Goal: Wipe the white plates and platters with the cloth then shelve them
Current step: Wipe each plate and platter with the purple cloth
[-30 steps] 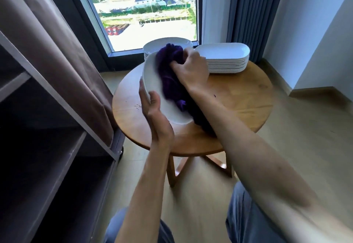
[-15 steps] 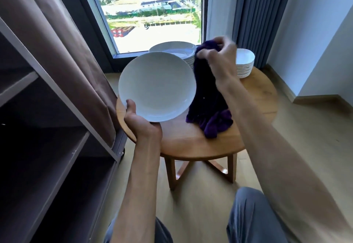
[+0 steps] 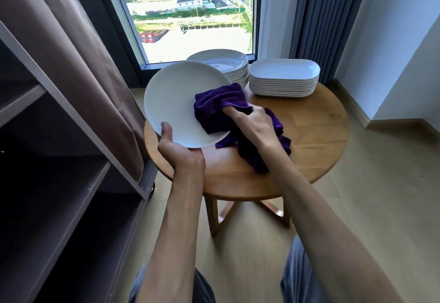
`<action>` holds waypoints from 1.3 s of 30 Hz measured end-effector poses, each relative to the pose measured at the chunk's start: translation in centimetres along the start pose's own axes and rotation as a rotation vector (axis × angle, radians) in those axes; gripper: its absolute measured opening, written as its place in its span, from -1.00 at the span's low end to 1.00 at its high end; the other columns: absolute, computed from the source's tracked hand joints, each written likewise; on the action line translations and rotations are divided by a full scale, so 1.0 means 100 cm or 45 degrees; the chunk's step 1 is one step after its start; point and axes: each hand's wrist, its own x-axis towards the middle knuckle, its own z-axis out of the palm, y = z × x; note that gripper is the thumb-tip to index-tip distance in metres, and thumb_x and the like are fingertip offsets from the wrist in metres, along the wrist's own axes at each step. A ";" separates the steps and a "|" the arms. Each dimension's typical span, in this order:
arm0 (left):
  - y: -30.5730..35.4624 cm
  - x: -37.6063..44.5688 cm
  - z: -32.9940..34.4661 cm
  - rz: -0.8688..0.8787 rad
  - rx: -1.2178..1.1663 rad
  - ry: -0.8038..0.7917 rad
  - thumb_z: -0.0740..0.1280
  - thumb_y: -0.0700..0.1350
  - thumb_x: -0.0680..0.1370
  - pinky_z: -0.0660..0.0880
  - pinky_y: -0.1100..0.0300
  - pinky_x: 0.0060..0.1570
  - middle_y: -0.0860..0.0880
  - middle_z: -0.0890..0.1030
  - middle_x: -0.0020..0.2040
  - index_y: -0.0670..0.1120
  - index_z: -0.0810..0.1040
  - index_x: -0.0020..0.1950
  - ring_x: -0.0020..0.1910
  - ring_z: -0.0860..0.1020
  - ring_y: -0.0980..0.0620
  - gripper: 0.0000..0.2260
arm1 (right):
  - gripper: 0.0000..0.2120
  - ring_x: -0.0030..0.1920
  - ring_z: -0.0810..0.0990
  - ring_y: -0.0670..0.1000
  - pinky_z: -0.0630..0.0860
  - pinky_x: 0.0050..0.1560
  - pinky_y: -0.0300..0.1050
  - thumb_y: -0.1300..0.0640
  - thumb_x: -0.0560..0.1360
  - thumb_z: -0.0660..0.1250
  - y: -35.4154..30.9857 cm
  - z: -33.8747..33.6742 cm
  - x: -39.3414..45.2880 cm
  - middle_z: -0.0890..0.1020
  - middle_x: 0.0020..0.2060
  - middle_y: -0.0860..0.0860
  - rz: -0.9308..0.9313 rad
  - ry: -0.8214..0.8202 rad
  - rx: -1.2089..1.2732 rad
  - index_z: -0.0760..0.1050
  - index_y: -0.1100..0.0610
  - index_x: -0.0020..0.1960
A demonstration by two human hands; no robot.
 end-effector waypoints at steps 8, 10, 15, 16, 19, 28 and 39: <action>0.013 0.006 0.015 0.038 0.249 -0.133 0.22 -0.34 0.37 0.64 -0.04 -0.04 -0.06 0.73 -0.01 -0.07 0.67 0.14 -0.03 0.68 -0.17 -0.57 | -0.72 -0.30 0.66 0.06 0.59 -0.31 -0.13 0.33 0.13 0.39 0.011 0.004 0.004 0.64 -0.30 0.11 0.220 -0.205 1.054 0.59 0.23 -0.15; 0.025 0.011 0.016 0.055 0.359 -0.184 0.23 -0.31 0.27 0.57 -0.10 0.07 -0.12 0.69 0.05 -0.18 0.62 0.22 0.04 0.62 -0.24 -0.47 | -0.69 -0.29 0.65 0.07 0.58 -0.31 -0.12 0.31 0.12 0.37 0.013 0.005 0.007 0.63 -0.28 0.12 0.204 -0.183 1.050 0.57 0.24 -0.13; 0.032 -0.010 0.007 0.891 1.338 -0.224 0.37 -0.14 0.49 0.54 -0.07 0.30 -0.13 0.44 0.49 0.01 0.28 0.61 0.42 0.46 -0.11 -0.33 | -0.59 -0.14 0.66 0.17 0.61 -0.08 0.03 0.34 0.22 0.33 0.004 0.009 0.018 0.65 -0.16 0.18 0.243 0.055 1.007 0.60 0.36 0.06; 0.032 -0.013 0.000 1.236 1.643 -0.304 0.41 -0.04 0.53 0.45 -0.14 0.39 -0.17 0.35 0.55 0.00 0.26 0.62 0.50 0.37 -0.17 -0.32 | -0.56 -0.05 0.68 0.22 0.62 0.05 0.09 0.35 0.24 0.35 0.001 0.007 0.020 0.69 -0.07 0.21 0.281 0.076 1.010 0.61 0.38 0.12; 0.034 -0.015 -0.006 1.661 2.162 -0.833 0.53 0.22 0.42 0.16 -0.37 0.47 -0.15 0.49 0.47 -0.04 0.61 0.35 0.56 0.27 -0.29 -0.42 | -0.50 0.09 0.68 0.30 0.59 0.22 0.24 0.32 0.18 0.40 -0.008 -0.003 0.021 0.69 0.08 0.27 0.326 0.071 0.976 0.64 0.34 0.13; 0.035 -0.027 0.034 1.336 2.028 -0.826 0.50 0.01 0.53 0.30 0.20 -0.34 0.03 0.50 -0.42 -0.08 0.53 -0.16 -0.42 0.46 0.06 -0.76 | -0.54 0.03 0.72 0.09 0.61 0.12 0.04 -0.26 0.48 0.33 -0.050 -0.033 0.015 0.75 -0.02 0.09 -0.011 -0.183 0.601 0.68 0.08 0.10; 0.040 -0.039 0.027 0.628 1.262 -0.961 0.44 -0.08 0.59 0.53 0.39 -0.23 0.19 0.65 -0.03 0.05 0.57 0.17 -0.04 0.63 0.24 -0.82 | -0.48 -0.18 0.47 -0.05 0.43 -0.06 -0.07 -0.31 0.55 0.11 -0.061 -0.035 0.035 0.50 -0.24 0.08 -0.637 0.143 0.316 0.49 0.09 -0.28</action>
